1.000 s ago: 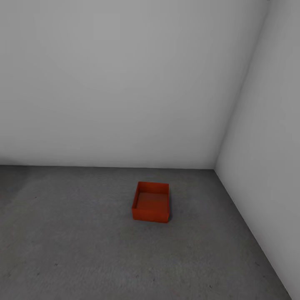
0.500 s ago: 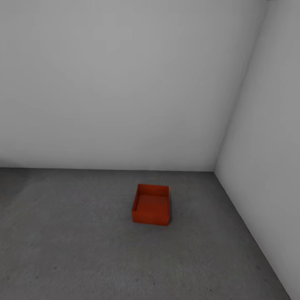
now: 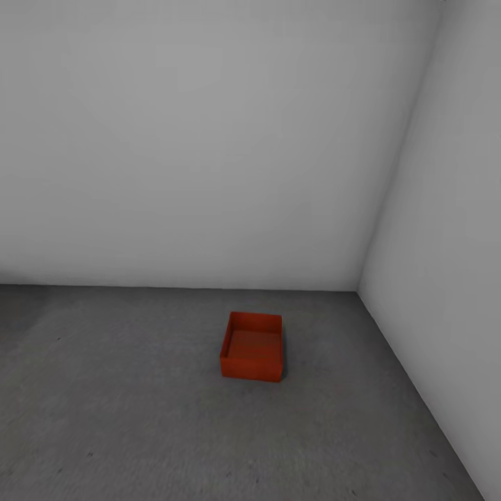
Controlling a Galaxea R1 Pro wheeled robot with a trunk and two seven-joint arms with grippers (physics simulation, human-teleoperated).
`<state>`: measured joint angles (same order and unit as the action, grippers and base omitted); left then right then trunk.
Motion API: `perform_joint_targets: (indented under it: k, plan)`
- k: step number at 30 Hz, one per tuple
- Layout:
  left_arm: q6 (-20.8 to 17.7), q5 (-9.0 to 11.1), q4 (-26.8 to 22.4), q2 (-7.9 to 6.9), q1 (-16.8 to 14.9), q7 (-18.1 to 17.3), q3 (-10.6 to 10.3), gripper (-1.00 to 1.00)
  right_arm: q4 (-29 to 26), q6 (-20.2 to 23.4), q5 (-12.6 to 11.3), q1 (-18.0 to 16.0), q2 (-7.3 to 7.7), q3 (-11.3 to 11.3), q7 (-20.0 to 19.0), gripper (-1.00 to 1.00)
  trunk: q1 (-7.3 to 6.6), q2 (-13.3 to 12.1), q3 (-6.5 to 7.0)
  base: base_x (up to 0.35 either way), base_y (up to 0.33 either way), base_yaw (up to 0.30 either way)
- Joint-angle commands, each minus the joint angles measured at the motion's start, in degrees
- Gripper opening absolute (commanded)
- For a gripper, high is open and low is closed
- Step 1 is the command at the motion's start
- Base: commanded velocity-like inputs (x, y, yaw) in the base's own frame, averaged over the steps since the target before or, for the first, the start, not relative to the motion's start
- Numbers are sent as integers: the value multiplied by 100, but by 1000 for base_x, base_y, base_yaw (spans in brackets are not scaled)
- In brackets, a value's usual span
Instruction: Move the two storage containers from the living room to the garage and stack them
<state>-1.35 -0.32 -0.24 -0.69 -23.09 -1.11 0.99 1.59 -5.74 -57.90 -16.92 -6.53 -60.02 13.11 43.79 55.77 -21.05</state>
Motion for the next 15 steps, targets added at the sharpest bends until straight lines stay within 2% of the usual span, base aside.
perform_joint_targets:
  k: [1,15]
  plan:
    - [-14,-3,-3,-1,-3,-12,10,100,17,-23,-54,-4,-7,-46,-2,100,0,4,3,0,0,0]
    - [-15,-4,-3,-1,-3,-12,10,100,17,-19,-49,-4,24,-37,-2,100,0,4,52,0,0,0]
